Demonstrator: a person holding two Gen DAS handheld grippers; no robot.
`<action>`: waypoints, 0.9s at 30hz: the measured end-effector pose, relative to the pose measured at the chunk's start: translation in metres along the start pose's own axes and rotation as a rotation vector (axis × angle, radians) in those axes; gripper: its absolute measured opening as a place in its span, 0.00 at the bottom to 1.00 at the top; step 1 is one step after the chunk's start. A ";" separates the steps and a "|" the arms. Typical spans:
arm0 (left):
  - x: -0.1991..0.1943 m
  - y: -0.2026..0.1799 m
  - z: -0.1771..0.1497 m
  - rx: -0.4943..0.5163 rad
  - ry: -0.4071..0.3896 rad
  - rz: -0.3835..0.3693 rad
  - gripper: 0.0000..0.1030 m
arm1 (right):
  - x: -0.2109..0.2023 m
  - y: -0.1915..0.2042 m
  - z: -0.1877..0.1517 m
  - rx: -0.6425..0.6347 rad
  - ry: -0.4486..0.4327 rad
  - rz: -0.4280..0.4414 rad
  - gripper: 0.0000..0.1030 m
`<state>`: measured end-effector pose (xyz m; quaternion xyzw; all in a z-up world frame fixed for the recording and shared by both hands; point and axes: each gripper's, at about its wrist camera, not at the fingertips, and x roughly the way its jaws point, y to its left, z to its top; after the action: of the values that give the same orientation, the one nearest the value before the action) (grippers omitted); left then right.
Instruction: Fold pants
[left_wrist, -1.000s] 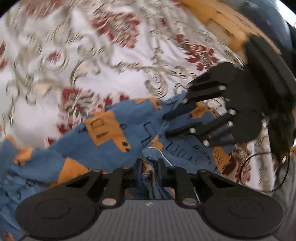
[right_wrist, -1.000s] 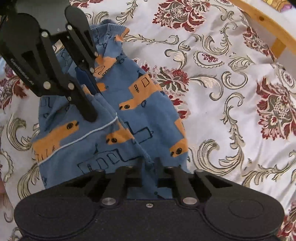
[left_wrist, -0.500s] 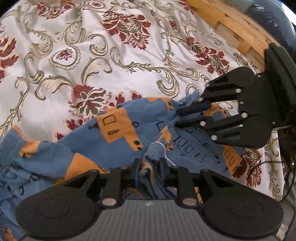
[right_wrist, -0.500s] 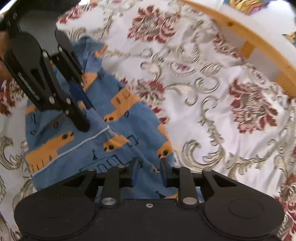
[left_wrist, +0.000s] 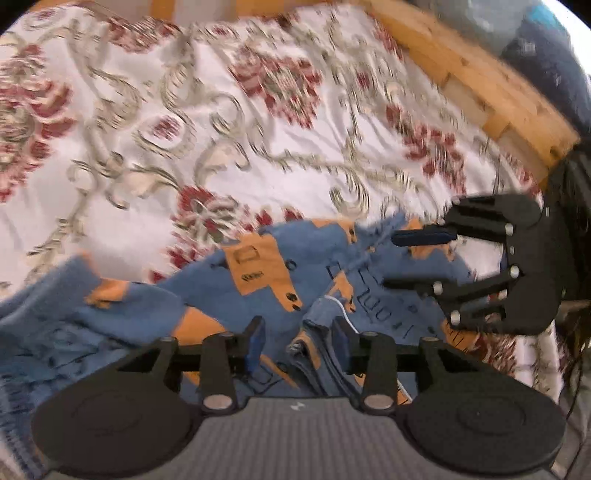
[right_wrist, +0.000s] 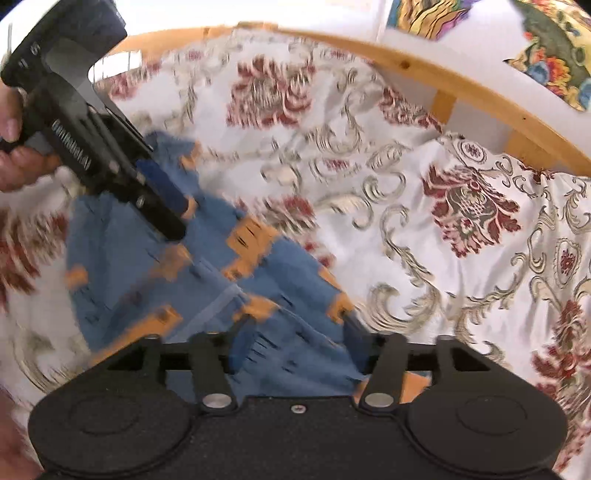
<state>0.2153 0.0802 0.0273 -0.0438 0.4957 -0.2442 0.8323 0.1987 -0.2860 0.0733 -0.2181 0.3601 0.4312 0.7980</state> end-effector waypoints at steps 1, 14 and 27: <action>-0.010 0.006 0.000 -0.017 -0.031 -0.003 0.54 | -0.003 0.005 0.001 0.032 -0.016 0.014 0.65; -0.101 0.095 -0.008 -0.332 -0.098 0.064 0.86 | 0.046 0.054 0.052 0.323 -0.090 0.244 0.75; -0.057 0.164 0.011 -0.889 0.022 -0.052 0.84 | 0.086 0.067 0.052 0.319 -0.015 0.223 0.08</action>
<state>0.2623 0.2480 0.0271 -0.4074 0.5602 -0.0286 0.7207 0.1935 -0.1703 0.0389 -0.0444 0.4398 0.4562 0.7723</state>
